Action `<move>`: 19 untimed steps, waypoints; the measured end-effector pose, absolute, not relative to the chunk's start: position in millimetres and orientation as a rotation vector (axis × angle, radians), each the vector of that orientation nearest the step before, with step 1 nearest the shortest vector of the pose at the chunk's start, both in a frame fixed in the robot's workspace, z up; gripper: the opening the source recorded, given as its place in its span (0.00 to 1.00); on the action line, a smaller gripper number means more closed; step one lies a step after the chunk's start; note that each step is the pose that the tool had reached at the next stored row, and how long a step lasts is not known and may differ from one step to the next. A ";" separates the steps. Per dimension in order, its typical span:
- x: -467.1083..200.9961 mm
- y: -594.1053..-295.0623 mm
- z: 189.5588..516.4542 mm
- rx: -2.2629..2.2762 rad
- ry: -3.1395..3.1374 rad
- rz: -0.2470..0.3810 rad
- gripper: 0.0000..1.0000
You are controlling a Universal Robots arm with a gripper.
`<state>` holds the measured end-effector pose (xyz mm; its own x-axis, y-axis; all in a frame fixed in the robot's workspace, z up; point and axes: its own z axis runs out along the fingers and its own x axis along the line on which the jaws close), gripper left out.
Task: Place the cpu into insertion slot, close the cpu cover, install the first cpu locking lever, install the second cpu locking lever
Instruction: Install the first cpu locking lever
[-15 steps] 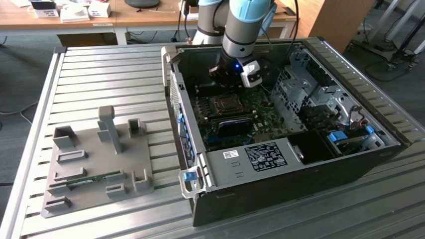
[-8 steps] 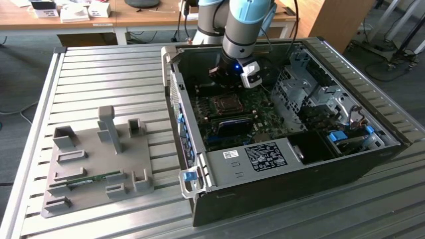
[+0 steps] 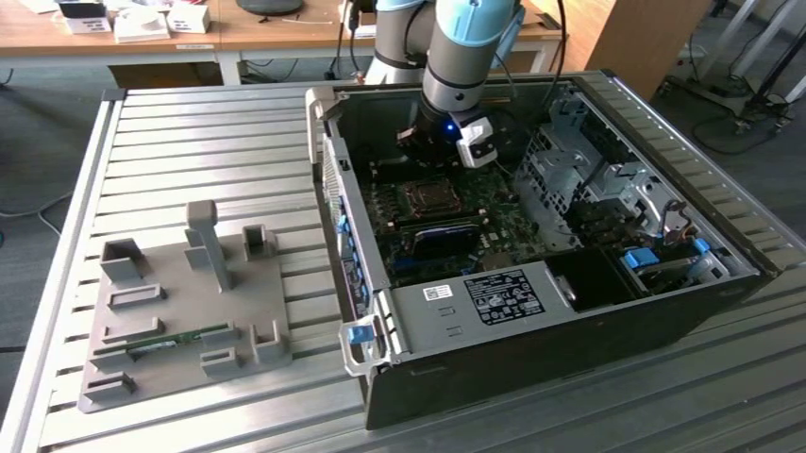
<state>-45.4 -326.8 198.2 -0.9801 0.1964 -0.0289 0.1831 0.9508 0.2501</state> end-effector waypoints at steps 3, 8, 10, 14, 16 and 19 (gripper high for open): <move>-45.2 -326.4 198.0 0.297 3.050 0.383 0.11; -44.4 -325.5 197.8 0.300 3.049 0.383 0.11; -44.2 -325.0 197.8 0.301 3.049 0.383 0.11; -43.9 -324.4 197.7 0.302 3.049 0.383 0.11; -43.5 -324.3 197.7 0.302 3.049 0.383 0.11; -43.1 -324.3 197.6 0.302 3.049 0.383 0.11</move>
<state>-43.1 -324.3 197.6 -0.9794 0.1997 -0.0288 0.1864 0.9501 0.2501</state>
